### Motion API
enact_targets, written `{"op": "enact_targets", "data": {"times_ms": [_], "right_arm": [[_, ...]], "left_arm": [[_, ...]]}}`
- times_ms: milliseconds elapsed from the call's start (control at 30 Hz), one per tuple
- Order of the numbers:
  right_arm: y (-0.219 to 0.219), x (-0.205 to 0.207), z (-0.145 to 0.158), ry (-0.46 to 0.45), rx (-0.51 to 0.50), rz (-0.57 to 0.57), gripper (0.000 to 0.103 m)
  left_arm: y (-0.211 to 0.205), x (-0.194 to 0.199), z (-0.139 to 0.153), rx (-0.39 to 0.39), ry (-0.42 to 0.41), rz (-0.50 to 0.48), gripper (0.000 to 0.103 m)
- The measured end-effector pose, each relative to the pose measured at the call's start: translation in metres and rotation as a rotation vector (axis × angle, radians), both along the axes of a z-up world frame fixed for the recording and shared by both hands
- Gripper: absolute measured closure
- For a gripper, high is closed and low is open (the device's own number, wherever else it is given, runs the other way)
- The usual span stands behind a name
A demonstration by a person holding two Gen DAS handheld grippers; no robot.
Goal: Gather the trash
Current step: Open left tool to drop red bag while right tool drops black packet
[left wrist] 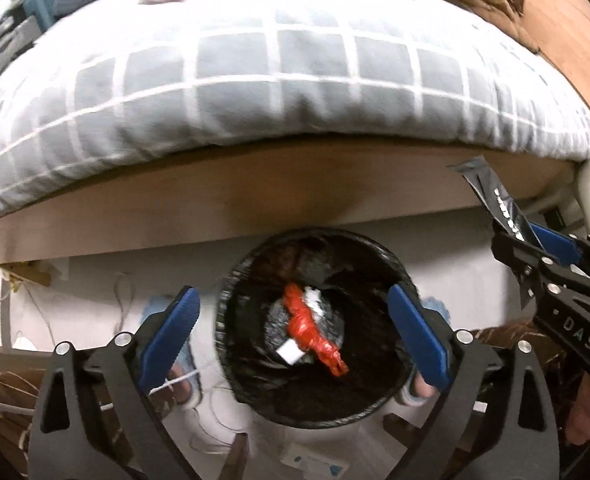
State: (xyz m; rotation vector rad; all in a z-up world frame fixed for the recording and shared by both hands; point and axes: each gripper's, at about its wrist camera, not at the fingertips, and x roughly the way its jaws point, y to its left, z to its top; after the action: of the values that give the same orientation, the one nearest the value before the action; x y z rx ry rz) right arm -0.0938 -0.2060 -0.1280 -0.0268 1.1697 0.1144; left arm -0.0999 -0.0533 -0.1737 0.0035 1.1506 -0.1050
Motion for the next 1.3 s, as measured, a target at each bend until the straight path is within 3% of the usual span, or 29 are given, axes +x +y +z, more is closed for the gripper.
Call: {"op": "enact_targets", "data": {"times_ms": [300,700,1000,1300], "right_arm": [[0.040,0.007,-0.001,0.007,0.055,0.058,0.064],[0.090,0.012,-0.018,0.063,0.029,0.124,0.063],[0.093,0.010,-0.013,0.016,-0.004,0.152,0.044],[0.083,0.009,0.016,-0.066,0.000,0.144,0.023]], "left_arm": [[0.046,-0.003,0.016,0.018,-0.050,0.072,0.007],[0.080,-0.009,0.008,0.021,-0.029,0.135,0.007],[0.084,-0.007,0.010,0.018,-0.037,0.145,0.006],[0.084,-0.009,0.028,0.031,-0.078,0.149,0.006]]}}
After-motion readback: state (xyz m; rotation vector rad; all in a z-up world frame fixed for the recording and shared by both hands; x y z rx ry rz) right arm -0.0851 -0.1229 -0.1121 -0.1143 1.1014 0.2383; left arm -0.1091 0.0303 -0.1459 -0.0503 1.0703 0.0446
